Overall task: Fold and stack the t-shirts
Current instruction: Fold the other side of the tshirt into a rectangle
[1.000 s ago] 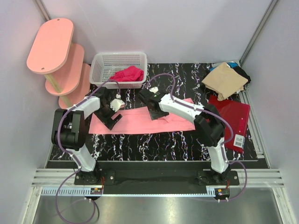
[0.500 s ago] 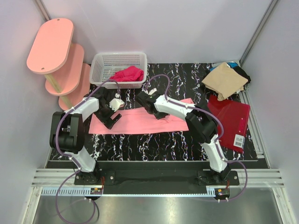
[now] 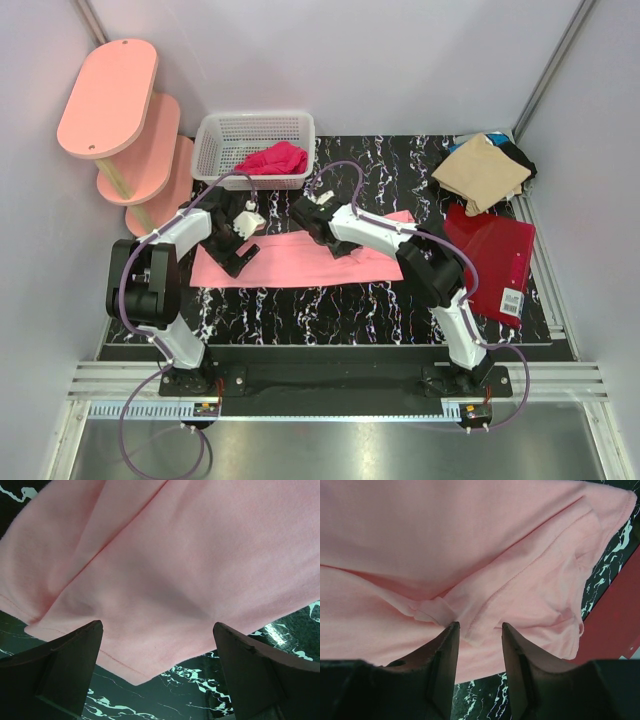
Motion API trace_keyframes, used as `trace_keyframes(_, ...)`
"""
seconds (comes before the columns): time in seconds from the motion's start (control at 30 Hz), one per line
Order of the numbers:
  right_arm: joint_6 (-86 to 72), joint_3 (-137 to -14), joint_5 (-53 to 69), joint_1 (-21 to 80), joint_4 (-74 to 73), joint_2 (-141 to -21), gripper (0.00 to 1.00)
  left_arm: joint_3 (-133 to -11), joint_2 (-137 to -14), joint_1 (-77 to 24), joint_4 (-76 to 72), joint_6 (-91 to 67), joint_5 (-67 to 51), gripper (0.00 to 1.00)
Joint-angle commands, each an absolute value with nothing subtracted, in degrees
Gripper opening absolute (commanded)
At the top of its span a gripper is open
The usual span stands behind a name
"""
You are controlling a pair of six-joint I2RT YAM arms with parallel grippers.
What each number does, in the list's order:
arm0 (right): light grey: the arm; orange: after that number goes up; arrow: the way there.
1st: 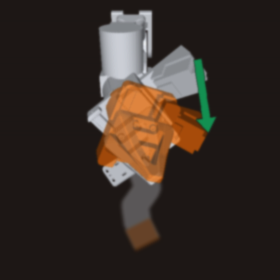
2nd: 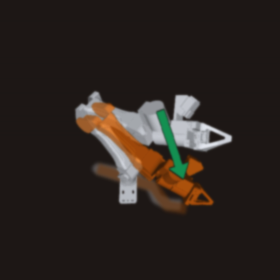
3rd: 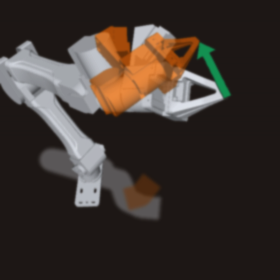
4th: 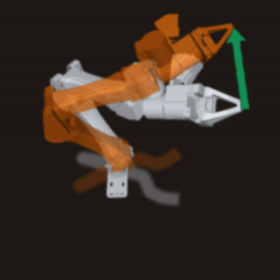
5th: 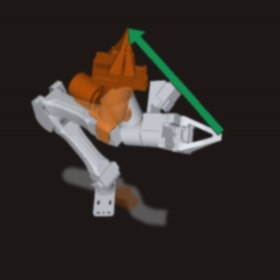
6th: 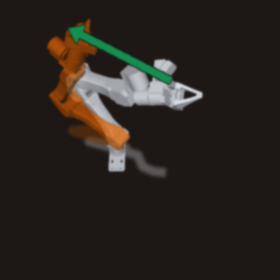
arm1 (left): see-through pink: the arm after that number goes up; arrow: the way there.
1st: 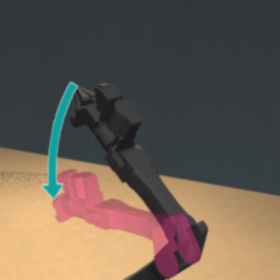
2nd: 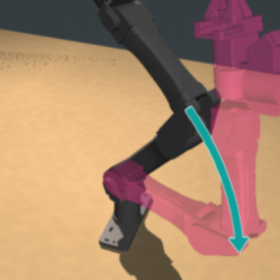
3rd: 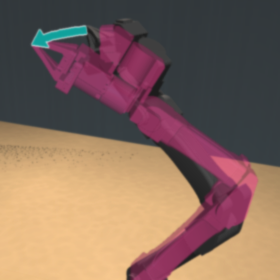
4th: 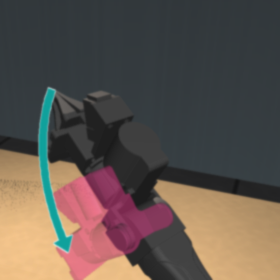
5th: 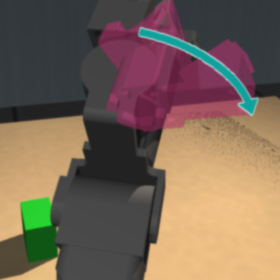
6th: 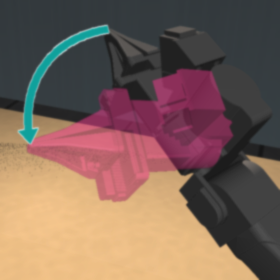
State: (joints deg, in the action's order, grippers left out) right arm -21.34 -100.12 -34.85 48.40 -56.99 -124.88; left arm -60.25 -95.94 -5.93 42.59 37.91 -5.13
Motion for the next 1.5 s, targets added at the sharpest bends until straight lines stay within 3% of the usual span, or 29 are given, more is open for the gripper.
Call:
trace_keyframes(0.0,-22.15,-101.07,-34.45,49.48,-57.74,-122.87,0.47,-60.47,-94.13,-5.63,41.75,38.76,-4.04,0.99)
trace_keyframes(0.7,-22.32,-100.98,-36.82,51.86,-58.01,-124.54,0.48,-60.73,-94.48,-5.62,41.84,38.58,-4.22,0.99)
trace_keyframes(1.03,-21.62,-103.62,-39.55,50.45,-57.22,-127.53,0.31,-60.29,-93.60,-5.27,41.75,39.11,-3.87,0.99)
trace_keyframes(1.33,-22.24,-101.08,-38.41,50.36,-56.25,-127.62,0.31,-60.47,-92.46,-4.92,41.92,39.46,-3.34,0.99)
trace_keyframes(1.47,-22.41,-101.07,-38.06,50.19,-55.37,-128.67,0.22,-60.47,-92.37,-4.92,42.10,39.46,-3.60,0.99)
